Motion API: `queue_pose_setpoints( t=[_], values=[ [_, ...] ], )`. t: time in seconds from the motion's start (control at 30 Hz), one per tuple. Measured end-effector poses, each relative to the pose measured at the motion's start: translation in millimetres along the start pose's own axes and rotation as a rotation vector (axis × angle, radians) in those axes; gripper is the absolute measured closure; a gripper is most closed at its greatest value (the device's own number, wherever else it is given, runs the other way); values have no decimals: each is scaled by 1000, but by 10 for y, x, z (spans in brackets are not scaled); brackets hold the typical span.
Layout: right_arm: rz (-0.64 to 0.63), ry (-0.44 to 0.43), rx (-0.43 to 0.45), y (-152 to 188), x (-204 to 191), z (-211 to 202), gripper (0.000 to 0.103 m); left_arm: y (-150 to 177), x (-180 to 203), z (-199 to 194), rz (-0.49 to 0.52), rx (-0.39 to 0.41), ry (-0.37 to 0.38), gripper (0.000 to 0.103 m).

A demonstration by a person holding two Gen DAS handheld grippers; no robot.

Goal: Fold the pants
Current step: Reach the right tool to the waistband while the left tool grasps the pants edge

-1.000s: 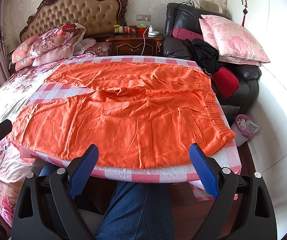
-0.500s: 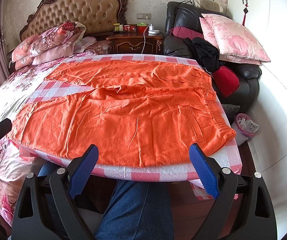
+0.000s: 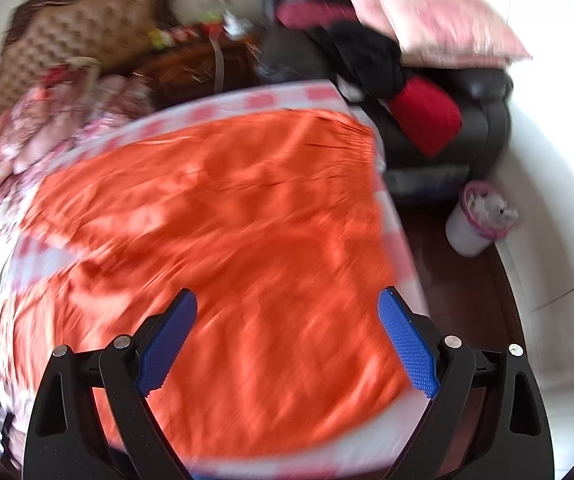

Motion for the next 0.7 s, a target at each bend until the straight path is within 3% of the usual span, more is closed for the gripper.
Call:
queue_pose_setpoints(
  t=[0.1,0.2,0.3,0.37,0.43,0.53,0.7],
  values=[
    [66,-40,-108,-540,216,437,14,8,-87,169,-20,-29,-16,2],
    [229,-112,-204,-1046,393,904,14,-3,-185,300,-38,-60,-44,2],
    [252,-51,-204,-1403,442,1145,14,-42,-281,386,-54,-88,-83,2],
    [363,-109,-247,-1534,464,1353,14,-120,-363,449,-64,-102,-113,2],
    [444,-108,-252,-1674,538,1490,18,-214,-427,502,-76,-107,-134,2],
    [410,-44,-222,-1883,548,1588,19,-385,-478,584,-87,-109,-146,2],
    [301,66,-258,-1958,454,1821,19,-670,-505,719,-86,-100,-153,2]
  ],
)
Point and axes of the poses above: each gripper's, at about its wrist camera, not at the fingertips, and z roughly the way its jaws point, x to its right, y to its underside, the point moved 8 cm from there along z, roughly the way its jaws point, and after that the axes turned 9 degrees about -y, right-handed, at the moved point
